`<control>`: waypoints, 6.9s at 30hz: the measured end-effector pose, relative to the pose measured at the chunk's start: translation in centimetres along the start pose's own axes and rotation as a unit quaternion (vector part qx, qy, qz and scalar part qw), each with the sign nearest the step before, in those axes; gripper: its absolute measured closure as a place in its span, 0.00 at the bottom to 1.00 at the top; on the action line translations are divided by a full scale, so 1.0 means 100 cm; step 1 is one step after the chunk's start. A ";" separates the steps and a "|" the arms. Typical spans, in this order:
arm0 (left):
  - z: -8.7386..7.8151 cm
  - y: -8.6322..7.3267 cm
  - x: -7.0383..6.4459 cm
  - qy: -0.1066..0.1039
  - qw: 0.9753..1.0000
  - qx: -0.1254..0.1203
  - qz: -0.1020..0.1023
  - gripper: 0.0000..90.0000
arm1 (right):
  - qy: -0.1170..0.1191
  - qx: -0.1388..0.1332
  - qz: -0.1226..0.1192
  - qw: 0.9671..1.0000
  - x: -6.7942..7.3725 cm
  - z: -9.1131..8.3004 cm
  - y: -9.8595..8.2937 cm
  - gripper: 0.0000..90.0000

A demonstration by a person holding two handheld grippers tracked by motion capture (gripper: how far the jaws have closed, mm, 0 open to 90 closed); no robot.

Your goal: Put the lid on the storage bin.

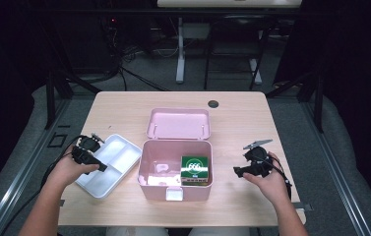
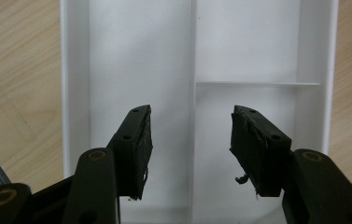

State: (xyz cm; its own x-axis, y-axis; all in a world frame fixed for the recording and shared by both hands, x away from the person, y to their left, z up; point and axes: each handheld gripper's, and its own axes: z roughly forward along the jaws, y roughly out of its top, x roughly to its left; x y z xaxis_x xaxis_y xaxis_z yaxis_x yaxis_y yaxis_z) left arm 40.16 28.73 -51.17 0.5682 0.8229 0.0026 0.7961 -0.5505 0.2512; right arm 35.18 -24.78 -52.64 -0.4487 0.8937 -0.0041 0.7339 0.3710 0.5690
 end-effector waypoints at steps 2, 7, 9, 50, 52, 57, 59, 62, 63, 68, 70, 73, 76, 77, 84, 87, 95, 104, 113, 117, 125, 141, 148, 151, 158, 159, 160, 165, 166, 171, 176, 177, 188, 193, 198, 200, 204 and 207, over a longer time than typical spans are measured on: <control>0.001 0.003 0.003 -0.007 1.000 0.011 -0.004 0.57 | -0.008 -0.007 0.000 1.000 -0.001 -0.001 -0.003 0.24; 0.006 0.008 0.008 -0.004 0.999 0.041 -0.006 0.67 | -0.020 -0.023 0.014 0.999 -0.005 -0.004 -0.010 0.24; 0.010 0.010 0.009 -0.010 0.999 0.053 -0.002 0.71 | -0.016 -0.025 0.020 0.999 -0.006 -0.003 -0.013 0.24; 0.030 0.035 0.002 -0.007 0.991 0.132 0.026 0.99 | 0.007 -0.006 0.026 1.000 -0.007 0.016 -0.024 0.25; 0.025 0.034 0.003 -0.004 0.991 0.129 0.026 0.99 | 0.008 -0.006 0.029 1.000 -0.007 0.016 -0.024 0.25; 0.007 0.034 0.004 -0.007 0.992 0.119 0.034 0.99 | 0.010 -0.007 0.030 0.999 -0.007 0.017 -0.025 0.25; 0.000 0.034 0.004 -0.009 0.992 0.117 0.039 0.99 | 0.010 -0.005 0.029 1.000 -0.007 0.017 -0.024 0.25; -0.008 0.034 0.003 -0.011 0.992 0.112 0.047 0.99 | 0.010 -0.004 0.030 0.999 -0.006 0.017 -0.024 0.25; -0.011 0.034 0.002 -0.011 0.992 0.112 0.051 0.99 | 0.011 -0.004 0.030 0.999 -0.006 0.017 -0.024 0.25; -0.028 0.034 0.001 -0.015 0.992 0.101 0.076 0.99 | 0.011 -0.005 0.030 0.999 -0.007 0.018 -0.025 0.25; -0.037 0.033 0.000 -0.019 0.992 0.096 0.081 0.99 | 0.011 -0.004 0.031 0.999 -0.007 0.018 -0.025 0.25; -0.046 0.033 -0.002 -0.016 0.991 0.094 0.091 0.99 | 0.012 -0.005 0.032 0.999 -0.007 0.019 -0.025 0.25; -0.064 0.033 -0.006 -0.007 0.989 0.091 0.112 0.99 | 0.014 -0.004 0.031 0.999 -0.007 0.019 -0.025 0.25; -0.069 0.034 -0.008 -0.004 0.989 0.089 0.118 0.99 | 0.014 -0.004 0.030 0.999 -0.007 0.019 -0.025 0.25; -0.097 0.039 -0.014 0.006 0.984 0.079 0.158 0.99 | 0.016 -0.002 0.034 0.999 -0.007 0.019 -0.025 0.25; -0.112 0.044 -0.020 0.009 0.979 0.082 0.187 0.99 | 0.016 -0.004 0.034 0.999 -0.007 0.020 -0.025 0.25; -0.132 0.058 -0.036 0.010 0.967 0.077 0.244 0.99 | 0.017 -0.001 0.034 0.999 -0.008 0.020 -0.025 0.25; -0.132 0.077 -0.065 0.009 0.951 0.084 0.299 0.99 | 0.020 -0.005 0.036 0.999 -0.009 0.022 -0.026 0.25; -0.122 0.104 -0.104 -0.014 0.935 0.074 0.346 0.99 | 0.021 -0.001 0.038 0.999 -0.009 0.022 -0.026 0.25; -0.119 0.111 -0.115 -0.012 0.930 0.072 0.359 0.99 | 0.022 0.000 0.039 0.999 -0.009 0.022 -0.026 0.25; -0.112 0.122 -0.139 -0.021 0.921 0.067 0.382 0.99 | 0.022 -0.004 0.042 0.999 -0.011 0.022 -0.027 0.25; -0.104 0.130 -0.166 -0.020 0.910 0.039 0.412 0.99 | 0.023 -0.002 0.039 0.999 -0.009 0.023 -0.026 0.25; -0.096 0.132 -0.192 0.001 0.898 0.036 0.438 0.99 | 0.025 0.000 0.036 0.999 -0.008 0.024 -0.026 0.25; -0.090 0.134 -0.204 0.002 0.893 0.033 0.448 0.99 | 0.025 -0.002 0.036 0.999 -0.008 0.025 -0.026 0.25; -0.084 0.138 -0.217 0.010 0.891 0.038 0.452 0.99 | 0.027 0.000 0.034 0.999 -0.008 0.025 -0.026 0.25; -0.083 0.139 -0.218 0.010 0.891 0.036 0.453 0.99 | 0.028 0.000 0.034 0.999 -0.008 0.026 -0.026 0.25; -0.083 0.140 -0.221 0.009 0.891 0.040 0.452 0.99 | 0.027 0.002 0.032 0.999 -0.008 0.026 -0.026 0.25; -0.077 0.140 -0.227 0.003 0.888 0.034 0.458 0.99 | 0.029 0.000 0.030 0.999 -0.007 0.026 -0.026 0.25; -0.076 0.140 -0.228 0.003 0.887 0.034 0.460 0.99 | 0.029 -0.001 0.031 0.999 -0.007 0.026 -0.026 0.25; -0.072 0.138 -0.229 0.011 0.884 0.041 0.465 0.99 | 0.029 0.000 0.030 0.999 -0.007 0.026 -0.026 0.25; -0.069 0.137 -0.231 0.013 0.881 0.039 0.471 0.99 | 0.029 0.004 0.029 0.999 -0.006 0.026 -0.026 0.25; -0.068 0.138 -0.232 0.011 0.880 0.040 0.473 0.99 | 0.028 0.004 0.029 0.999 -0.006 0.026 -0.026 0.25; -0.059 0.136 -0.228 -0.004 0.883 0.033 0.467 0.98 | 0.030 0.003 0.029 0.999 -0.007 0.026 -0.026 0.25; -0.064 0.131 -0.224 0.006 0.889 0.017 0.457 0.89 | 0.028 0.001 0.032 0.999 -0.007 0.026 -0.026 0.25; -0.066 0.125 -0.214 -0.006 0.899 0.009 0.439 0.87 | 0.028 -0.004 0.030 0.999 -0.007 0.025 -0.025 0.25; -0.068 0.121 -0.206 -0.008 0.906 0.005 0.423 0.85 | 0.027 -0.010 0.031 0.999 -0.006 0.023 -0.024 0.25; -0.070 0.113 -0.193 -0.020 0.916 -0.014 0.399 0.83 | 0.027 -0.018 0.025 0.999 -0.005 0.020 -0.022 0.25; -0.070 0.106 -0.185 -0.026 0.921 -0.032 0.387 0.82 | 0.029 -0.027 0.019 0.999 -0.004 0.017 -0.019 0.26</control>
State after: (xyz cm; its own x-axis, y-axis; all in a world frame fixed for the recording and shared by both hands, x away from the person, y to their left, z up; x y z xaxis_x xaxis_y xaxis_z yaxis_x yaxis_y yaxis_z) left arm 36.58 8.63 -41.80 0.9709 0.1789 0.1594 0.1354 -0.9585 0.2509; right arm 34.89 -25.41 -55.11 -0.4504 0.8904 0.0656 0.7238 0.3212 0.6106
